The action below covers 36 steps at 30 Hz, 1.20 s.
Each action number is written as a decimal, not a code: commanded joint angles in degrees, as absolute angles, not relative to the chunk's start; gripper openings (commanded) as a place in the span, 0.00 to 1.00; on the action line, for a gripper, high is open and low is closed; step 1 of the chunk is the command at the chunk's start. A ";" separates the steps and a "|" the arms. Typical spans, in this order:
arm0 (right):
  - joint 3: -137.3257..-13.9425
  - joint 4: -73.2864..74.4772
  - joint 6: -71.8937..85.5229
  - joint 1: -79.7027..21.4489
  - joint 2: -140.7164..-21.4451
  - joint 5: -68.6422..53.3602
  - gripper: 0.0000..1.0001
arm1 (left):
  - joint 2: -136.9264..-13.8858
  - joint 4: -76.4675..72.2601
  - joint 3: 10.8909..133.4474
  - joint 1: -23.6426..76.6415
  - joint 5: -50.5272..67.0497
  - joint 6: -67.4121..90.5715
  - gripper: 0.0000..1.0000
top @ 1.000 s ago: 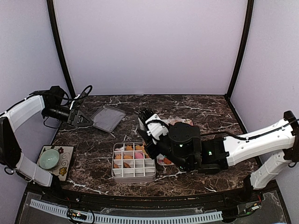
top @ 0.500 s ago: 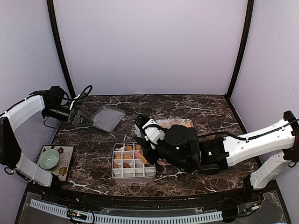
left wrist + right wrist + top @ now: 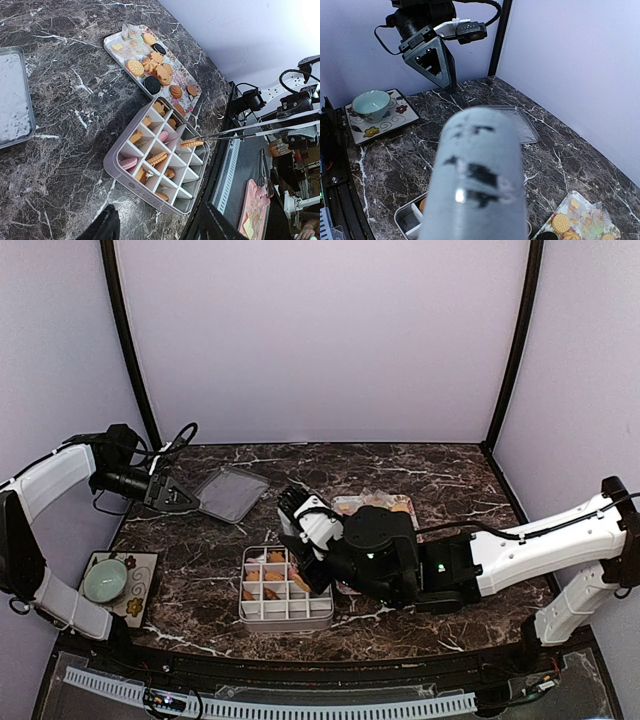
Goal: Pack the cookies
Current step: Adjust the fake cookies in the empty pocket of the box.
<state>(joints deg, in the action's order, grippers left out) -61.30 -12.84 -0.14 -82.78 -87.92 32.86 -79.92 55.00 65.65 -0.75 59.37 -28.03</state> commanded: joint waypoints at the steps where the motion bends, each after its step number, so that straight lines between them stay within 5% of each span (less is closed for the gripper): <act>1: -63.53 -14.37 -0.02 -83.14 -88.41 30.89 0.00 | -79.72 55.81 66.45 -0.97 60.49 -28.48 0.55; 36: -63.34 -10.24 -0.97 -82.45 -92.87 29.16 0.00 | -79.97 55.97 66.95 -1.05 60.51 -28.66 0.55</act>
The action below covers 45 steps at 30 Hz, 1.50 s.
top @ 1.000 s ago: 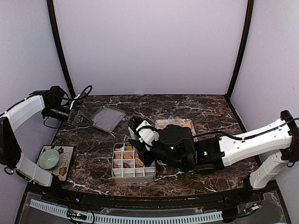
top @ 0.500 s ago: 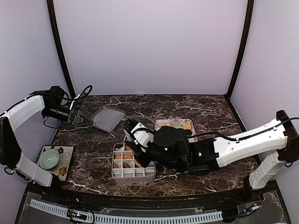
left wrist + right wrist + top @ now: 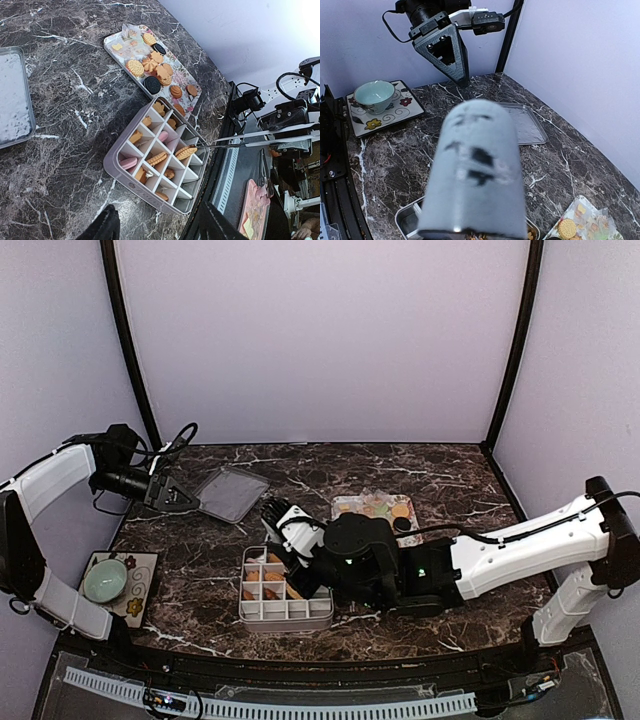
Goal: Pack the cookies
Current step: Adjust the fake cookies in the empty pocket of the box.
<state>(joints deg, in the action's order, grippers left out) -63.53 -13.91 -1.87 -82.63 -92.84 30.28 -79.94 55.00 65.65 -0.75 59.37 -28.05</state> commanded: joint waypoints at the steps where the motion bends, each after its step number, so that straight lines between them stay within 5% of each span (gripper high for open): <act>1: -63.23 -10.07 -0.92 -82.50 -92.56 29.01 0.00 | -80.04 55.91 66.96 -1.03 60.57 -28.65 0.55; 37: -68.78 -3.89 -1.23 -83.64 -97.48 28.21 0.00 | -80.16 55.66 66.29 -1.04 61.06 -28.52 0.55; 45: -70.31 -3.98 -1.32 -82.58 -98.01 24.25 0.07 | -80.31 55.55 66.19 -0.97 60.97 -28.72 0.55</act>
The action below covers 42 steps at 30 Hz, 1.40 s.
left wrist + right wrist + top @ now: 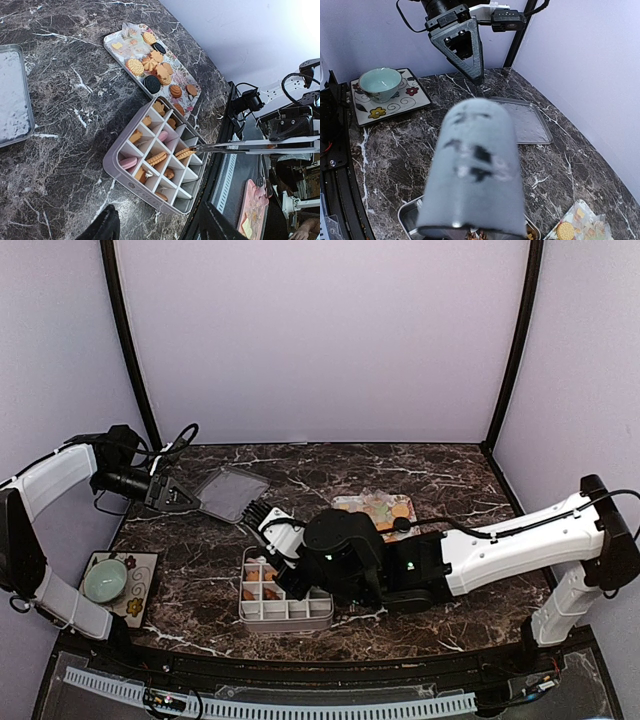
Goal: Pack the cookies
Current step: Adjust the fake cookies in the empty pocket of the box.
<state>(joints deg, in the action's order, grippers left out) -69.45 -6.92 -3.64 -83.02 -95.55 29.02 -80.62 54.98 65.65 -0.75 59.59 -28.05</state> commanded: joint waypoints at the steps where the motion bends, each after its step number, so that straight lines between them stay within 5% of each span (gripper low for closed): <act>1: -70.58 -4.04 -1.32 -82.46 -98.31 23.85 0.07 | -80.29 55.55 66.18 -1.00 60.98 -28.66 0.55; 22: -76.39 0.44 -1.14 -81.04 -104.18 20.18 0.09 | -79.66 55.55 65.85 -1.04 60.96 -28.58 0.55; 29: -69.78 -4.44 1.54 -81.04 -96.50 22.91 0.34 | -80.14 55.55 66.09 -1.03 61.24 -28.52 0.55; 42: -64.21 -12.46 2.67 -81.04 -92.09 26.21 0.39 | -80.13 55.24 66.36 -1.01 61.40 -28.17 0.55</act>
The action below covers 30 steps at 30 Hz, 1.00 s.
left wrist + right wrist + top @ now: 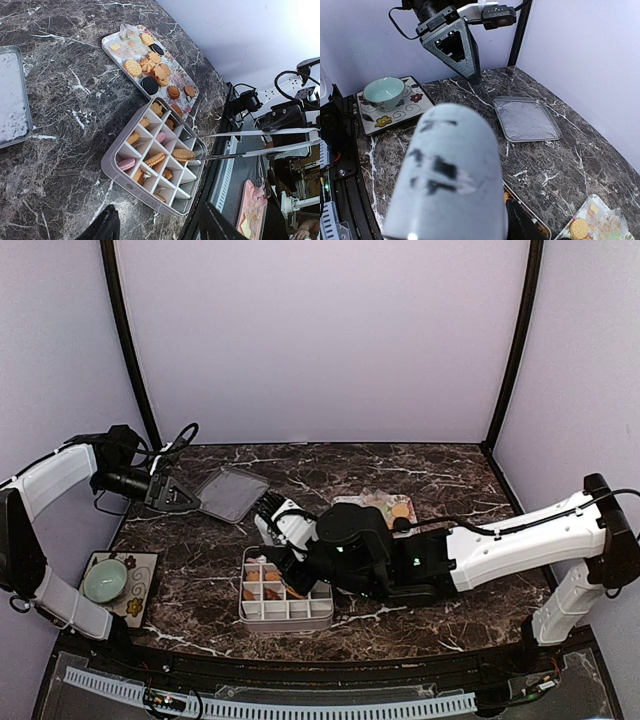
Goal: Pack the cookies
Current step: Adjust the fake cookies in the empty pocket of the box.
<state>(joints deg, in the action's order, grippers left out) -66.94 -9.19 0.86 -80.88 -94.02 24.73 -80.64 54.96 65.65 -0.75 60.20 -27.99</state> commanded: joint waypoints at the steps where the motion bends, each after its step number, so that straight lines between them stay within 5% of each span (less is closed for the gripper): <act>1: -63.67 -13.13 2.81 -81.04 -91.80 26.24 0.38 | -80.20 55.28 66.28 -0.97 61.37 -28.13 0.55; 30: -59.10 -20.76 4.58 -79.73 -88.15 21.51 0.35 | -80.38 55.54 66.05 -1.03 61.09 -28.53 0.55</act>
